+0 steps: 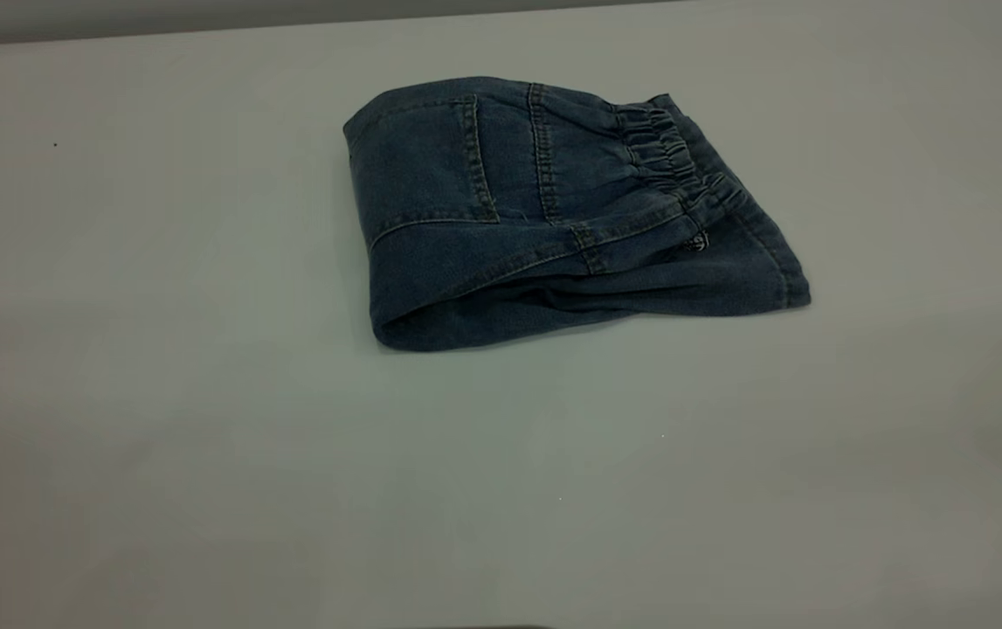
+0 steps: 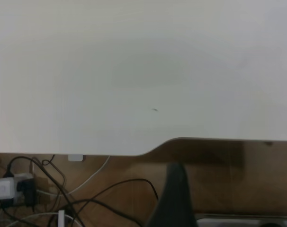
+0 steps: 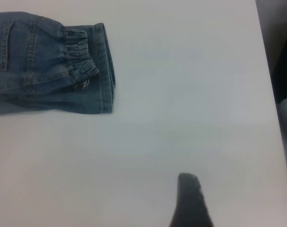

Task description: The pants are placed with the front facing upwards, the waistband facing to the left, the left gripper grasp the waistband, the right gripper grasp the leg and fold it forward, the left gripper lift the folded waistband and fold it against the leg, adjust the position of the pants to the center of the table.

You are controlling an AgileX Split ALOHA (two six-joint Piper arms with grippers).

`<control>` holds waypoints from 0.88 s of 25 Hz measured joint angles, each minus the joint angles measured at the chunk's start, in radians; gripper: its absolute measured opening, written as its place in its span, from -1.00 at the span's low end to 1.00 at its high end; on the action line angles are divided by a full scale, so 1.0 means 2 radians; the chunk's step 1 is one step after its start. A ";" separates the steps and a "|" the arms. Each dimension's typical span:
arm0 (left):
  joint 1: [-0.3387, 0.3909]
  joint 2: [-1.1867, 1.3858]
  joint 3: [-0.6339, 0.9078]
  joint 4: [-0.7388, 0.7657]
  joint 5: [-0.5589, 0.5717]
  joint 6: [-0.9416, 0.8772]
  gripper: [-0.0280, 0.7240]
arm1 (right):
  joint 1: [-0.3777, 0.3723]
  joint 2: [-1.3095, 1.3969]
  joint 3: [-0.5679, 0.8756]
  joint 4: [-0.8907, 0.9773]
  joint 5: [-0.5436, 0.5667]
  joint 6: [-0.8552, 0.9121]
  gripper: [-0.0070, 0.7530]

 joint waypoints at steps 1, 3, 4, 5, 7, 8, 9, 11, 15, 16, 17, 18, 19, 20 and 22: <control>0.000 -0.004 0.000 0.000 0.000 0.000 0.59 | 0.000 0.000 0.000 0.000 0.000 0.000 0.11; 0.000 -0.019 0.001 0.000 0.000 0.000 0.59 | 0.000 -0.002 0.000 0.000 0.000 0.000 0.11; 0.000 -0.031 0.001 0.000 0.000 0.000 0.59 | 0.000 -0.002 0.000 0.000 0.000 0.000 0.11; 0.000 -0.044 0.001 0.000 0.000 0.000 0.59 | 0.000 -0.002 0.000 0.000 0.000 0.000 0.11; 0.000 -0.079 0.001 0.000 0.000 0.000 0.59 | 0.000 -0.002 0.000 0.000 0.000 0.000 0.11; 0.000 -0.098 0.001 0.000 0.000 0.000 0.59 | 0.000 -0.002 0.000 0.000 0.000 0.000 0.11; 0.000 -0.113 0.001 0.000 0.000 0.000 0.59 | 0.000 -0.002 0.000 0.000 0.000 0.000 0.11; 0.000 -0.147 0.001 0.000 0.002 0.001 0.59 | 0.000 -0.002 0.000 0.000 0.000 0.000 0.11; 0.000 -0.159 0.001 0.000 0.007 0.001 0.59 | 0.000 -0.002 0.000 0.000 0.000 0.000 0.11; 0.000 -0.159 0.001 0.000 0.007 0.001 0.59 | 0.000 -0.002 0.000 0.000 0.000 0.000 0.11; 0.000 -0.159 0.001 0.000 0.007 0.001 0.59 | 0.000 -0.002 0.000 0.000 0.000 0.000 0.11; 0.000 -0.159 0.001 0.000 0.007 0.001 0.59 | 0.000 -0.002 0.000 0.000 0.000 0.000 0.11; 0.000 -0.159 0.001 0.000 0.007 0.001 0.59 | 0.000 -0.002 0.000 0.000 0.000 0.000 0.11; 0.000 -0.159 0.001 0.000 0.007 0.001 0.59 | 0.000 -0.002 0.000 0.000 0.000 0.000 0.11; 0.000 -0.159 0.001 0.000 0.007 0.001 0.59 | 0.000 -0.002 0.000 0.000 0.000 0.000 0.11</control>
